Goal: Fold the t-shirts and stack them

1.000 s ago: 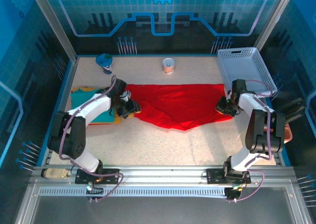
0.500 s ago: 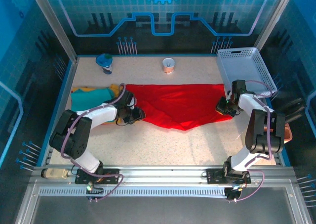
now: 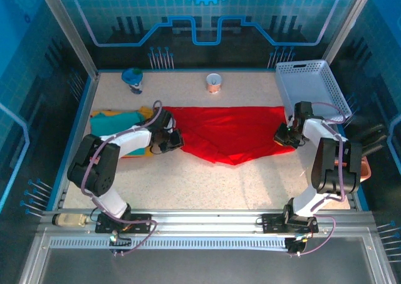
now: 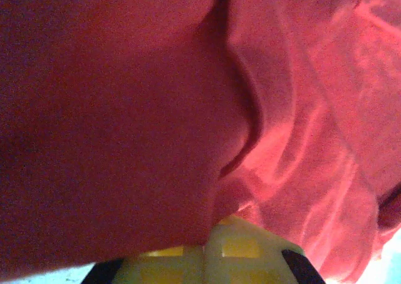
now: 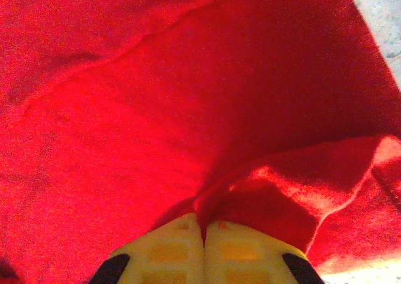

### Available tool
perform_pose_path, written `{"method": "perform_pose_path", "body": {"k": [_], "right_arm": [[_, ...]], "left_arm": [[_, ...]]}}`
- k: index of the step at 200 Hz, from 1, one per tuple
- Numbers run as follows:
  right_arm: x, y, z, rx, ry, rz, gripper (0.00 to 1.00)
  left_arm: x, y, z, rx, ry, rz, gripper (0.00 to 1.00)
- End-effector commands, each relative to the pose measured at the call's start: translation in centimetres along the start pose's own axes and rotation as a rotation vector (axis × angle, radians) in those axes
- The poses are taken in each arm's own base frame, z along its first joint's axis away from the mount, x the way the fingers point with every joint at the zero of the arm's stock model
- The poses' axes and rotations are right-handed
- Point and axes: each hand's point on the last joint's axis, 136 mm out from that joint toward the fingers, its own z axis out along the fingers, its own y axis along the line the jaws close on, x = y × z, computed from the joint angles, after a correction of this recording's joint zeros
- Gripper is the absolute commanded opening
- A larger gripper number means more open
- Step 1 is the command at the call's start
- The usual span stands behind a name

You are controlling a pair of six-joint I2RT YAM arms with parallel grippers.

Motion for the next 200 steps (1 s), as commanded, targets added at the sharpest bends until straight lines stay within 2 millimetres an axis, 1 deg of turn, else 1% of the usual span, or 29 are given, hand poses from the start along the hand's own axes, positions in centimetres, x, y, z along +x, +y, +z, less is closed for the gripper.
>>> {"method": "perform_pose_path", "body": {"k": [1,33,41,55,61,68,76,84,98,128,139,154,161,171,175,189,200], "right_arm": [[0.2,-0.3,0.4,-0.011,0.024,0.005,0.00],[0.2,-0.5,0.6,-0.006,0.029,0.011,0.00],[0.1,-0.4,0.6,-0.009,0.027,0.013,0.00],[0.1,-0.3,0.7,-0.015,0.027,0.017,0.00],[0.0,-0.3,0.7,-0.015,0.027,0.018,0.00],[0.0,-0.3,0.7,-0.015,0.027,0.018,0.00],[0.0,-0.2,0.6,-0.016,0.025,0.017,0.00],[0.0,-0.2,0.6,-0.017,0.025,0.017,0.00],[-0.1,-0.2,0.5,-0.013,0.025,0.014,0.00],[0.0,-0.4,0.4,-0.008,0.022,0.012,0.00],[0.0,-0.3,0.5,-0.011,0.024,0.011,0.00],[0.1,-0.3,0.7,-0.014,0.030,0.015,0.00],[0.1,-0.3,0.7,-0.015,0.031,0.014,0.00],[0.1,-0.3,0.8,-0.016,0.031,0.014,0.00],[0.0,-0.3,0.7,-0.017,0.030,0.015,0.00],[0.0,-0.2,0.7,-0.020,0.029,0.013,0.00],[-0.1,-0.1,0.6,-0.022,0.029,0.013,0.00]], "left_arm": [[0.1,-1.1,-1.6,-0.011,0.027,0.026,0.00],[0.4,-1.4,-2.1,-0.033,0.078,0.027,0.00],[0.3,-1.3,-1.9,-0.045,0.085,0.027,0.03],[0.2,-1.1,-1.3,-0.063,0.111,0.028,0.11],[0.1,-1.0,-0.9,-0.070,0.122,0.028,0.13],[-0.2,-1.1,-0.4,-0.074,0.133,0.029,0.10],[-0.4,-1.3,0.1,-0.075,0.145,0.028,0.04],[-0.8,-1.6,0.5,-0.072,0.151,0.026,0.00],[-1.6,-2.3,0.7,-0.064,0.150,0.022,0.00],[-3.6,-4.0,0.3,-0.047,0.116,0.030,0.00],[-4.1,-4.4,0.6,-0.047,0.115,0.031,0.00],[-4.3,-4.4,1.2,-0.057,0.139,0.028,0.00],[-4.3,-4.2,1.6,-0.065,0.153,0.025,0.05],[-4.1,-3.9,2.1,-0.080,0.172,0.022,0.20],[-4.0,-3.7,2.2,-0.084,0.178,0.023,0.24],[-3.7,-3.3,2.3,-0.097,0.181,0.024,0.30],[-3.5,-3.0,2.0,-0.099,0.176,0.025,0.33]]}}
